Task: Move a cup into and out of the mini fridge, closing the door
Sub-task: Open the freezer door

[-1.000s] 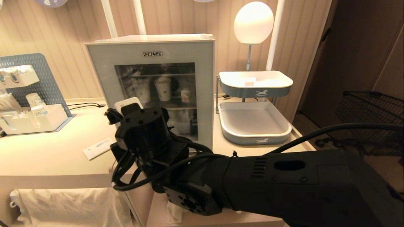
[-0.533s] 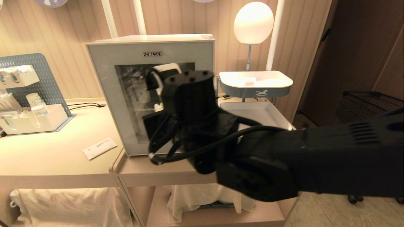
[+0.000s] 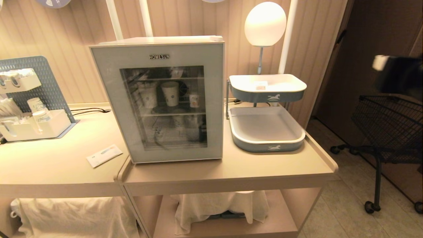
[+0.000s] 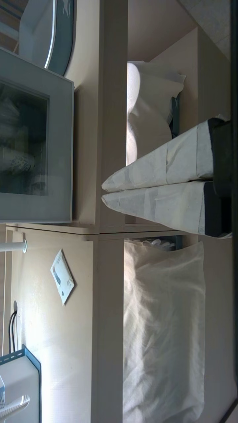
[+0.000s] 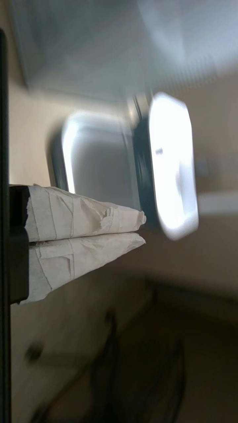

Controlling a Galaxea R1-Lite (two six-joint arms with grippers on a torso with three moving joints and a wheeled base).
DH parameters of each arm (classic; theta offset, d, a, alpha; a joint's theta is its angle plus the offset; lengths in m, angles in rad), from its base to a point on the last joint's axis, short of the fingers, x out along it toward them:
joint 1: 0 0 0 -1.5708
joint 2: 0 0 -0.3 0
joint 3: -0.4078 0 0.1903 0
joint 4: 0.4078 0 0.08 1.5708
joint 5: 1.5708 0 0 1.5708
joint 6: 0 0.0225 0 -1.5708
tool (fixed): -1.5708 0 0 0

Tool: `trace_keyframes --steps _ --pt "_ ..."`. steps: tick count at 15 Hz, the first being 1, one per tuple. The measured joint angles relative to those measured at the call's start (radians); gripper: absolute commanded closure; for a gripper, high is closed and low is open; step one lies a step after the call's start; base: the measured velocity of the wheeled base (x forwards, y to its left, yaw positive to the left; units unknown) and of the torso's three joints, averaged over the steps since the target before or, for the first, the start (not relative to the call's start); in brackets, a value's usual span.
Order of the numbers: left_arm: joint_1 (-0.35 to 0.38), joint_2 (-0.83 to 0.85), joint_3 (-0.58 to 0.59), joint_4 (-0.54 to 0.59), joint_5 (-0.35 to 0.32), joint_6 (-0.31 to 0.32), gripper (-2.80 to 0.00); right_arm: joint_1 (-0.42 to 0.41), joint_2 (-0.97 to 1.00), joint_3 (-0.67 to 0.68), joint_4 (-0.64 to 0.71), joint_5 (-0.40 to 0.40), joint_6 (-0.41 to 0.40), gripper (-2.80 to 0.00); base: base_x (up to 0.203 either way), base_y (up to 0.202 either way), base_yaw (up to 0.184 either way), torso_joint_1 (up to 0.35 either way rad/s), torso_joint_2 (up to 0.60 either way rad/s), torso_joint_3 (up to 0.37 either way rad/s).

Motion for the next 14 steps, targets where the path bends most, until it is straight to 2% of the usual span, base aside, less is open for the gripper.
trace_keyframes --steps 2,4,7,9,11,12,14 --pt "0.0 0.0 0.0 0.0 0.0 0.0 0.0 -0.193 -0.224 0.078 0.083 -0.058 -0.023 0.0 0.0 0.0 0.0 0.0 0.0 0.0" --pt "0.0 0.0 0.0 0.0 0.0 -0.001 0.0 -0.308 -0.452 0.138 0.181 -0.093 -0.044 0.0 0.0 0.0 0.0 0.0 0.0 0.0" --pt "0.0 0.0 0.0 0.0 0.0 -0.001 0.0 -0.384 -0.771 0.268 0.317 -0.12 -0.061 0.0 0.0 0.0 0.0 0.0 0.0 0.0" --pt "0.0 0.0 0.0 0.0 0.0 0.0 0.0 -0.404 -0.959 0.392 0.358 -0.101 -0.065 0.0 0.0 0.0 0.0 0.0 0.0 0.0" --pt "0.0 0.0 0.0 0.0 0.0 0.0 0.0 -0.415 -1.112 0.551 0.335 0.008 -0.043 0.0 0.0 0.0 0.0 0.0 0.0 0.0" --pt "0.0 0.0 0.0 0.0 0.0 0.0 0.0 -0.418 -1.163 0.638 0.288 0.098 -0.02 0.0 0.0 0.0 0.0 0.0 0.0 0.0" --pt "0.0 0.0 0.0 0.0 0.0 -0.001 0.0 -0.422 -1.222 0.806 0.198 0.328 0.004 0.0 0.0 0.0 0.0 0.0 0.0 0.0"
